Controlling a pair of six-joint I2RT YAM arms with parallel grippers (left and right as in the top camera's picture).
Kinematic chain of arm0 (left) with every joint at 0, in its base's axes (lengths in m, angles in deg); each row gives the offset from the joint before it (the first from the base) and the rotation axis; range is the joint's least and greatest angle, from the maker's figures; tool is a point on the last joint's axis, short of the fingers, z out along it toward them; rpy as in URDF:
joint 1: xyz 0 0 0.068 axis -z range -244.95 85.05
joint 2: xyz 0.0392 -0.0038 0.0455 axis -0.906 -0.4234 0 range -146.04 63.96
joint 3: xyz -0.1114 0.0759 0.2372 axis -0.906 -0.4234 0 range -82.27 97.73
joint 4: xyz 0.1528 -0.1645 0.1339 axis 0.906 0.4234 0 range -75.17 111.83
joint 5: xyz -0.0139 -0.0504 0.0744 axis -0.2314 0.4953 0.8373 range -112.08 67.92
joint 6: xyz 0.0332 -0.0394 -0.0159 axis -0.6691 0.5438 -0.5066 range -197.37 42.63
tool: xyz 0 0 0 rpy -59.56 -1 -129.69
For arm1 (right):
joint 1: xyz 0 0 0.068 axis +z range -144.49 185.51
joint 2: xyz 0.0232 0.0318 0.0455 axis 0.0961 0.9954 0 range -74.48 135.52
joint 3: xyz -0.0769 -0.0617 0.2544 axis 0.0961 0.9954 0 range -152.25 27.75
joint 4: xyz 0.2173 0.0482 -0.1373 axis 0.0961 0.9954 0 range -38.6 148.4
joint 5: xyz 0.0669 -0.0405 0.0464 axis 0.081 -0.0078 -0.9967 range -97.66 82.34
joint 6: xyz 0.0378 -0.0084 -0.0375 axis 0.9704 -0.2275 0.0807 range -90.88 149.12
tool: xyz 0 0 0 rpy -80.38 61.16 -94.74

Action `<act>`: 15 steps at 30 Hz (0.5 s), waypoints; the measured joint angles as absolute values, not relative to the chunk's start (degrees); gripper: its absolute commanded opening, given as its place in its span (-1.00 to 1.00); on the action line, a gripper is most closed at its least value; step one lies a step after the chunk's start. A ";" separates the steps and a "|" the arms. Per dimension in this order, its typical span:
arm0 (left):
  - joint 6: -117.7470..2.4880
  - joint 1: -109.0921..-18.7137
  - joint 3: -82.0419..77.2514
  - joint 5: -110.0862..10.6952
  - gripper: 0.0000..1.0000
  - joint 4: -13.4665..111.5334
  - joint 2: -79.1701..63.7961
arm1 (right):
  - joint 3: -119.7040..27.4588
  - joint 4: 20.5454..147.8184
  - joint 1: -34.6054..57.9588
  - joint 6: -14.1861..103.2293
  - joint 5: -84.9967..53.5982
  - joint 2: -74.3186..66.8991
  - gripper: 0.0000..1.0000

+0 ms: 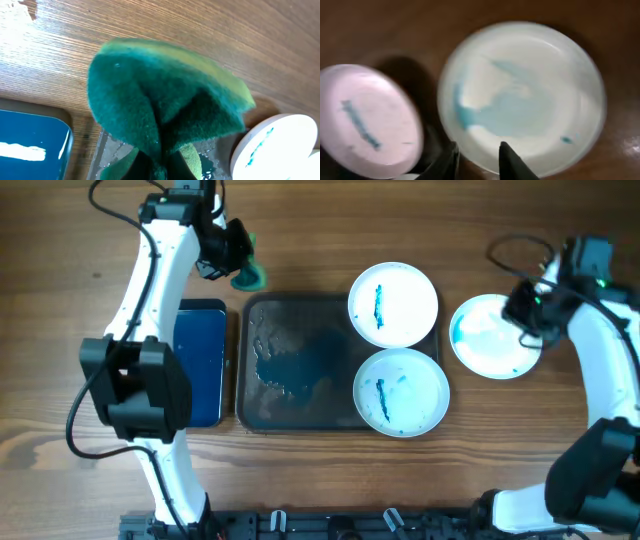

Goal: Clean dirty plates on tray and stack at the side
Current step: 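Lift the plate with the right gripper and place it right of the tray, then grip the top white plate rim with the right gripper, pull it left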

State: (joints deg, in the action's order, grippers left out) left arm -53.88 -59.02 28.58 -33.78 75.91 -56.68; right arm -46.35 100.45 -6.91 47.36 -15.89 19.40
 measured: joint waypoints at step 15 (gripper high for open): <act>-53.68 -55.30 28.58 -29.13 -0.92 76.06 -56.68 | -60.84 99.60 7.88 31.32 -20.08 45.70 -0.53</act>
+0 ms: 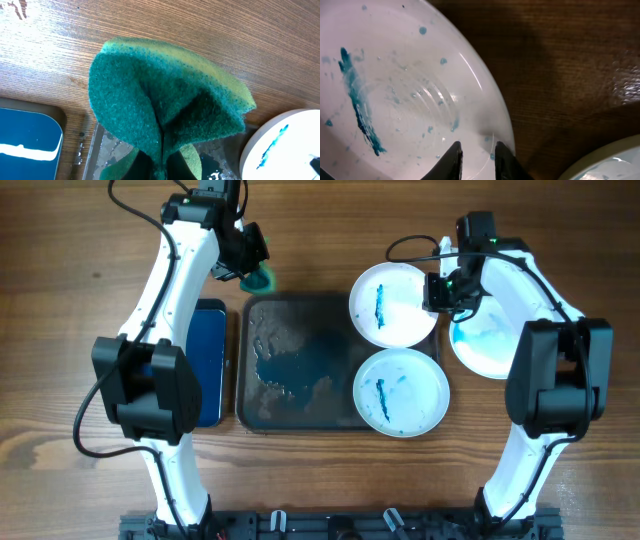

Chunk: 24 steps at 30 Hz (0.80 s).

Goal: Clean dirty plates on tray and stack at the side
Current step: 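Grip the top white plate rim with the right gripper, pull it left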

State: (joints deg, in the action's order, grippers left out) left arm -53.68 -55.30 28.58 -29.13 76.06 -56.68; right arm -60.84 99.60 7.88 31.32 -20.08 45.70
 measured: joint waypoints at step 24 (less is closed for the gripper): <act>-53.05 -55.30 28.58 -28.76 -0.92 76.06 -56.68 | -65.21 100.17 7.62 21.53 -15.38 49.20 -0.67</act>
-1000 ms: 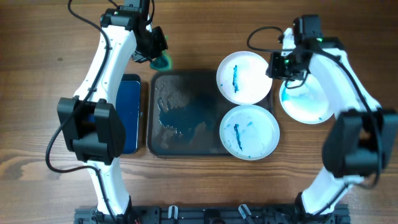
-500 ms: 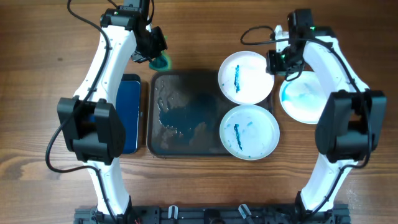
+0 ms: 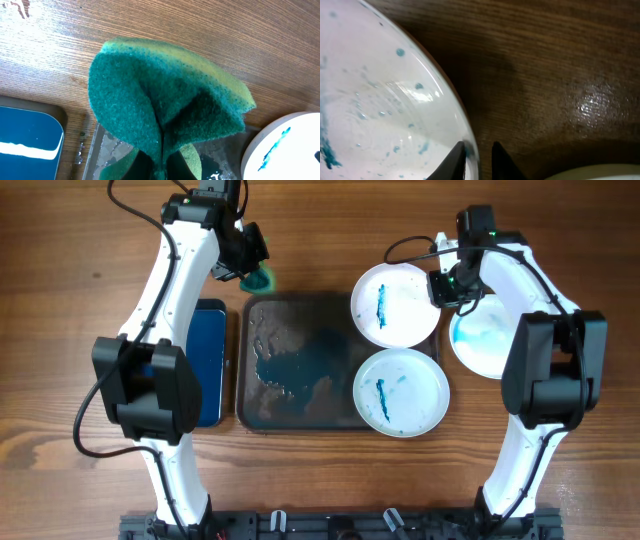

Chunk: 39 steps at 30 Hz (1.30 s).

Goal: Clean dirty plates on tray and stack at the side
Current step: 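Grip the top white plate rim with the right gripper, pull it left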

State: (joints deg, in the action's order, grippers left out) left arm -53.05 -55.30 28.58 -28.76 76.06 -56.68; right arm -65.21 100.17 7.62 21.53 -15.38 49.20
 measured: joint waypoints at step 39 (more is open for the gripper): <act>-54.80 -55.30 28.58 -28.76 -0.92 80.65 -56.68 | -65.02 104.91 29.98 44.83 -26.18 49.50 -0.32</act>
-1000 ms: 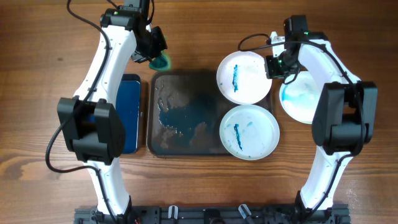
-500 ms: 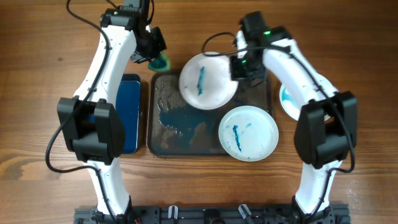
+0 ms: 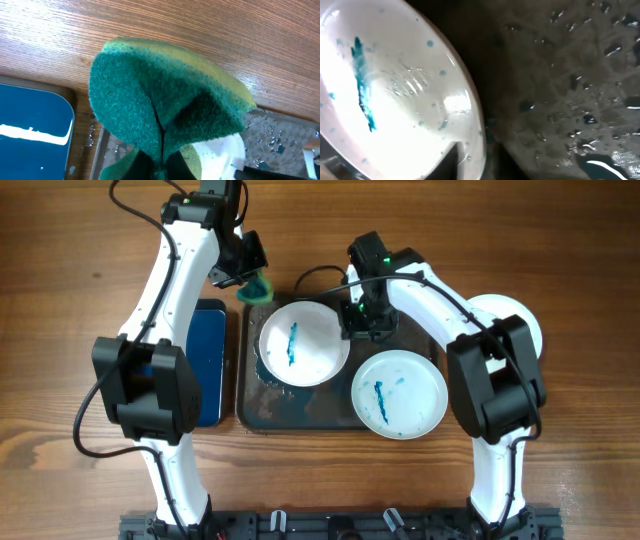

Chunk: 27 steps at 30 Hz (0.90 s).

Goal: Clean dirty plates on tray and stack at the side
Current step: 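Grip the top white plate rim with the right gripper, pull it left, then scrub the held plate with the sponge in the left gripper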

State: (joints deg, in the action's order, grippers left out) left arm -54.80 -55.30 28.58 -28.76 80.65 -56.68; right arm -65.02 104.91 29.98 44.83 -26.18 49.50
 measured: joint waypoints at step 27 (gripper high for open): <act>-54.84 -47.89 4.64 -30.22 -0.92 71.38 -56.44 | -60.82 98.55 33.09 63.54 -25.61 49.54 -0.91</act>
State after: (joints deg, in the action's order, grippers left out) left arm -54.84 -47.89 4.64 -30.22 71.38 -56.44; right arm -60.82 98.55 33.09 63.54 -25.61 49.54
